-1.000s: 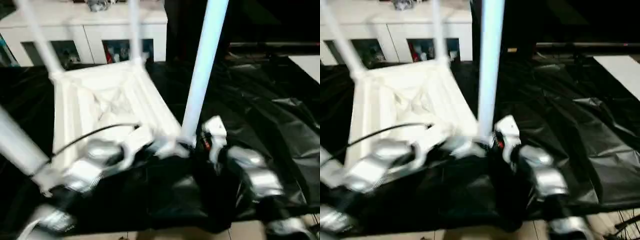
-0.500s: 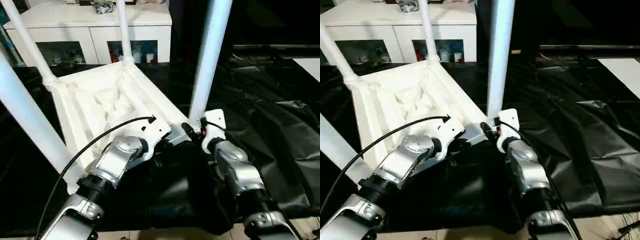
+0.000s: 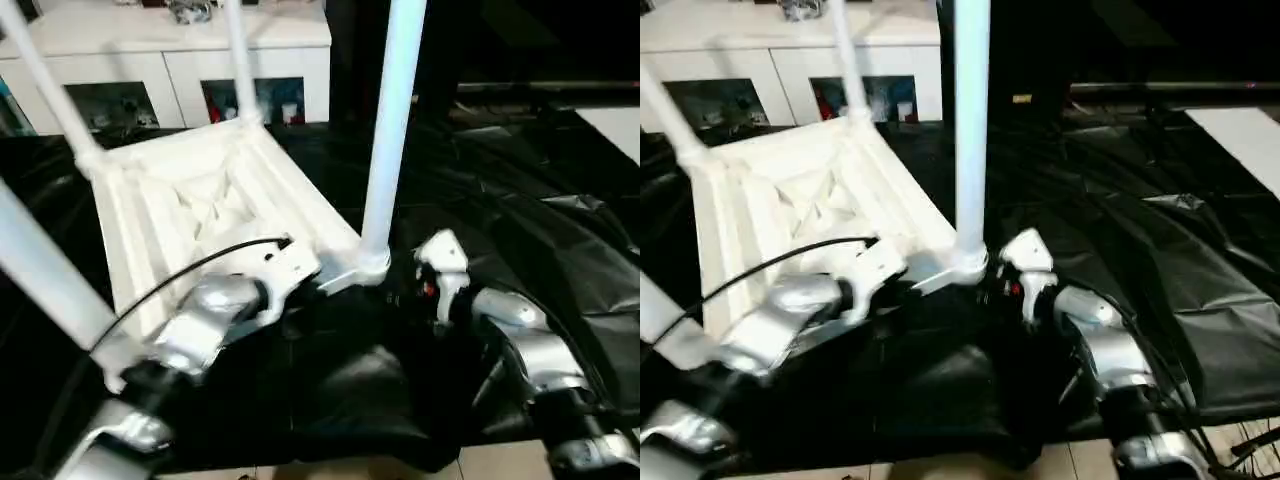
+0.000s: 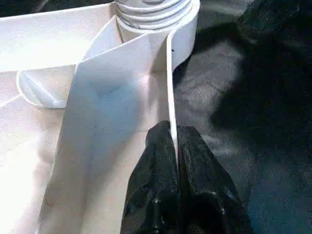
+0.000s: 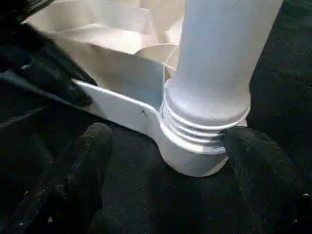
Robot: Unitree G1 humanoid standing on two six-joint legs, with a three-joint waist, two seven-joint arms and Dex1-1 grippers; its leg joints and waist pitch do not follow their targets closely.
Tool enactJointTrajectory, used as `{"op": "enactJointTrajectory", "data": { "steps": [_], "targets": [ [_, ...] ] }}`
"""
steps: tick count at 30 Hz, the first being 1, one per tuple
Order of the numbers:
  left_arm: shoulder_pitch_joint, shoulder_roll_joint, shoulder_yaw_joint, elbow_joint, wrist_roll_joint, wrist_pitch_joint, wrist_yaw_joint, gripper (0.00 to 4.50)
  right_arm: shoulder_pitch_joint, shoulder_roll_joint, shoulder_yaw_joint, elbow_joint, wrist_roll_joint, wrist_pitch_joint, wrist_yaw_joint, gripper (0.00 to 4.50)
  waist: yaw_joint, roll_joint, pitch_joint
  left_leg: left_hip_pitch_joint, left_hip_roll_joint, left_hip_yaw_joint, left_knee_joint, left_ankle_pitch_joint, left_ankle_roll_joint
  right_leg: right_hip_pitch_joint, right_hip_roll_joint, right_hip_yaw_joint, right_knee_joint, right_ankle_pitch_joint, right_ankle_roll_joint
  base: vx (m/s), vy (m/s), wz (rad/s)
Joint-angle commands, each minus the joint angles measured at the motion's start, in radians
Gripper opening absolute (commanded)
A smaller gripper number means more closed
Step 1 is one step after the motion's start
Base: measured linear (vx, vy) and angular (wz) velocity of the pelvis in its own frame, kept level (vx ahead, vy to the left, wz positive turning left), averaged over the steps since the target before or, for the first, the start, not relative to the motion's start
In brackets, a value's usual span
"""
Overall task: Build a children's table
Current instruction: Rotate leg to tighten
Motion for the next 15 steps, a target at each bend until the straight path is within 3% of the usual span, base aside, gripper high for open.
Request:
{"op": "enactJointTrajectory", "data": {
  "steps": [1,5,8,14,15],
  "targets": [
    [0.028,0.020,-0.032,-0.038,-0.045,-0.042,-0.113,0.00,0.009,-0.030,0.012,-0.033,0.017,-0.024,0.065,3.91,0.008,-0.015,-0.050,0.006,0.057,-0.028,-0.072,-0.226,0.070,0.041,-0.061,0.045,-0.077,-0.280,-0.208,0.000,0.000,0.00],
    [0.045,0.050,-0.038,-0.087,-0.075,-0.028,-0.187,0.00,0.007,-0.051,0.020,-0.038,0.034,-0.025,0.103,3.91,0.017,-0.009,-0.052,0.012,0.060,-0.025,-0.071,-0.198,0.076,0.039,-0.057,0.047,-0.067,-0.198,-0.239,0.000,0.000,0.00],
    [0.055,0.068,-0.037,-0.105,-0.081,-0.027,-0.210,0.00,0.004,-0.051,0.024,-0.036,0.032,-0.033,0.130,3.91,0.021,-0.007,-0.052,0.009,0.060,-0.024,-0.069,-0.181,0.080,0.042,-0.058,0.045,-0.060,-0.143,-0.256,0.000,0.000,0.00],
    [0.055,0.075,-0.032,-0.106,-0.085,-0.030,-0.225,0.00,0.010,-0.042,0.045,-0.034,0.044,-0.029,0.184,3.91,0.026,-0.008,-0.046,0.009,0.060,-0.025,-0.073,-0.222,0.062,0.042,-0.061,0.047,-0.069,-0.221,-0.237,0.000,0.000,0.00],
    [0.055,0.075,-0.031,-0.106,-0.085,-0.029,-0.226,0.00,0.010,-0.041,0.046,-0.032,0.045,-0.028,0.186,3.75,0.026,-0.009,-0.046,0.010,0.060,-0.025,-0.074,-0.225,0.059,0.042,-0.060,0.047,-0.069,-0.227,-0.233,0.000,0.000,0.00]
  ]
}}
